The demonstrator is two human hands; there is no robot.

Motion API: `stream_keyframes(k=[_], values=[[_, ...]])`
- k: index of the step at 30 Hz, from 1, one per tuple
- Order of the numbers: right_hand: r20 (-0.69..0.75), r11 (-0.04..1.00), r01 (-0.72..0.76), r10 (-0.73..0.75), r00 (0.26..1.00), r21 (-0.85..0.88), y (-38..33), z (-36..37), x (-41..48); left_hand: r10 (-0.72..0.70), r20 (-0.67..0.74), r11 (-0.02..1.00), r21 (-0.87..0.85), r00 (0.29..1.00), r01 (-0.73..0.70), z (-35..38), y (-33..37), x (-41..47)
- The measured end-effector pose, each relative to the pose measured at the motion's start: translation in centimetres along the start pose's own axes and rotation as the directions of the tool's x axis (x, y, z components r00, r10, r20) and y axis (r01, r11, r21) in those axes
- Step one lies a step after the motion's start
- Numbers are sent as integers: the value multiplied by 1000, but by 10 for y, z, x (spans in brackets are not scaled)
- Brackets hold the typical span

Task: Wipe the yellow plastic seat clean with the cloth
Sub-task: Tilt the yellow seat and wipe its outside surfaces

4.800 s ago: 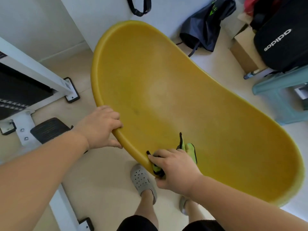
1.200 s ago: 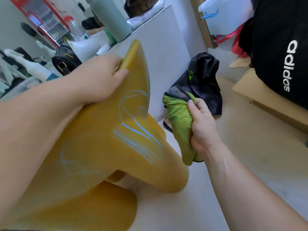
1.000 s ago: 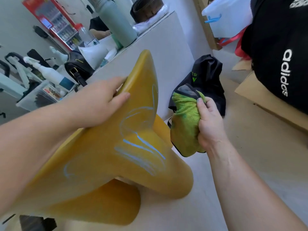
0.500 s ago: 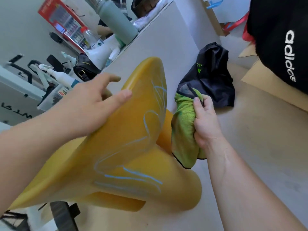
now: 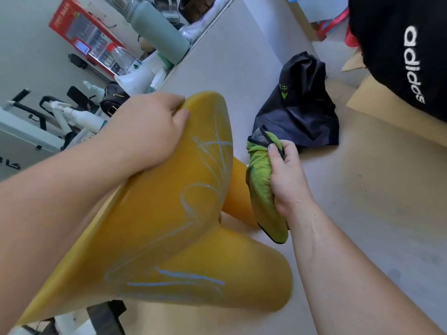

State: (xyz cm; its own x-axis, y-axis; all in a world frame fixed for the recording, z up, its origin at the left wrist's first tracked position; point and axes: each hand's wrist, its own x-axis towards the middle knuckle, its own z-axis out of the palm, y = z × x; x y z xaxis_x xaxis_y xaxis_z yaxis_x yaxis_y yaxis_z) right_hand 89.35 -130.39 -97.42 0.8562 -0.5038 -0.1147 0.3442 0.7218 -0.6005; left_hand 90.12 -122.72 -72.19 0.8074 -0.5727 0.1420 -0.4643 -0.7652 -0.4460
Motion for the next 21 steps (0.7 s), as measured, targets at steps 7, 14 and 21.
stream_keyframes(k=[7, 14, 21], values=[[55, 1000, 1, -1, 998, 1, 7, -4, -6, -26, 151, 996, -84, 988, 39, -3, -30, -77], [119, 961, 271, -262, 958, -63, -4, 66, -9, -66, 207, 985, -140, 976, 97, 8, -20, -26], [42, 985, -47, 55, 998, -165, 63, 73, -14, -82, 160, 970, -213, 984, 116, 20, -14, -16]])
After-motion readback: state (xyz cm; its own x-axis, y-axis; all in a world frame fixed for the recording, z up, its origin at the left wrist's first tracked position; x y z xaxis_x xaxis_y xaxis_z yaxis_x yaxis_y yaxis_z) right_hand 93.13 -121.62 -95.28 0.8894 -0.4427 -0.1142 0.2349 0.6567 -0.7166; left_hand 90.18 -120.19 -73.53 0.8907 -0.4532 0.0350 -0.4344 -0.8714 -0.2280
